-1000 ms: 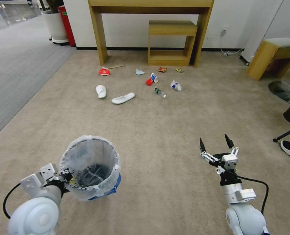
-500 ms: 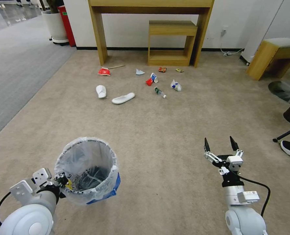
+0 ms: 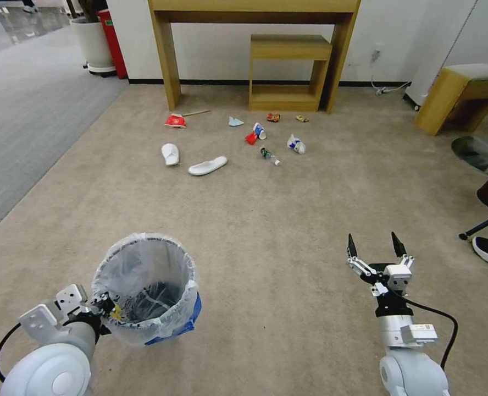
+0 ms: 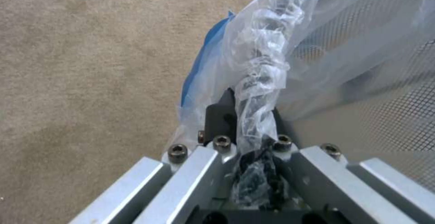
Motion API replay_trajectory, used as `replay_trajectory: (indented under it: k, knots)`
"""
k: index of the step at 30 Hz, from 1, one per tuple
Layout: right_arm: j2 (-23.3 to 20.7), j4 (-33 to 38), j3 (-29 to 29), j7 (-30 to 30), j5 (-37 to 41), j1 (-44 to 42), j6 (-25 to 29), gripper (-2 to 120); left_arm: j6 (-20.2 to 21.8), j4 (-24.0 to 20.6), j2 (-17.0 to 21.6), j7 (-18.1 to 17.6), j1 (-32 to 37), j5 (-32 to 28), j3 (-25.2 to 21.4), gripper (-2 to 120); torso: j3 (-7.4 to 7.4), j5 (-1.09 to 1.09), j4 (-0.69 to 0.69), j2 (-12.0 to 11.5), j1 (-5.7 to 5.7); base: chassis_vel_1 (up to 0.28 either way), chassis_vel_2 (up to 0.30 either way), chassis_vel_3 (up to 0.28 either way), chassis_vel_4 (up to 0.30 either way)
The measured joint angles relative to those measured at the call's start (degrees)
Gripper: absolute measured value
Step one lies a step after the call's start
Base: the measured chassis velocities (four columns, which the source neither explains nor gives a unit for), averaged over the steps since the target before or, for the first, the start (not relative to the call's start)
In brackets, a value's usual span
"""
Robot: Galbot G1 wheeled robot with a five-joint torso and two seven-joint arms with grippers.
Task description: Pick up the trash bin and place the garbage on the floor into it.
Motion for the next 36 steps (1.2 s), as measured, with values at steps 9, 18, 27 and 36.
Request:
replay_trajectory:
  k: [9, 18, 27, 36]
  knots:
    - [0.0, -0.2, 0.0, 0.0, -0.1, 0.2, 0.0, 100, 0.0, 0.7, -0.1, 0.5, -0.3, 0.3, 0.2, 1, 0.01, 0.00, 0.00, 0.0, 0.01, 0.107, 0.191, -0.078, -0.218]
    - [0.4, -0.5, 0.0, -0.1, -0.4, 0.3, 0.1, 100, 0.0, 1.6, 0.1, 1.0, -0.7, 0.5, 0.3, 1, 0.00, 0.02, 0.00, 0.0, 0.01, 0.207, 0.332, -0.206, -0.327]
    - [0.8, -0.5, -0.1, -0.1, -0.7, 0.4, 0.4, 100, 0.0, 2.1, 0.3, 1.5, -0.9, 0.5, 0.3, 1, 0.00, -0.01, 0.00, 0.0, 0.01, 0.270, 0.399, -0.288, -0.405]
    - [0.8, -0.6, -0.3, -0.6, -0.5, 0.7, 1.2, 100, 0.0, 2.3, 0.3, 1.6, -1.0, 0.6, 0.3, 1, 0.00, -0.02, 0.02, 0.0, 0.00, 0.213, 0.273, -0.221, -0.274]
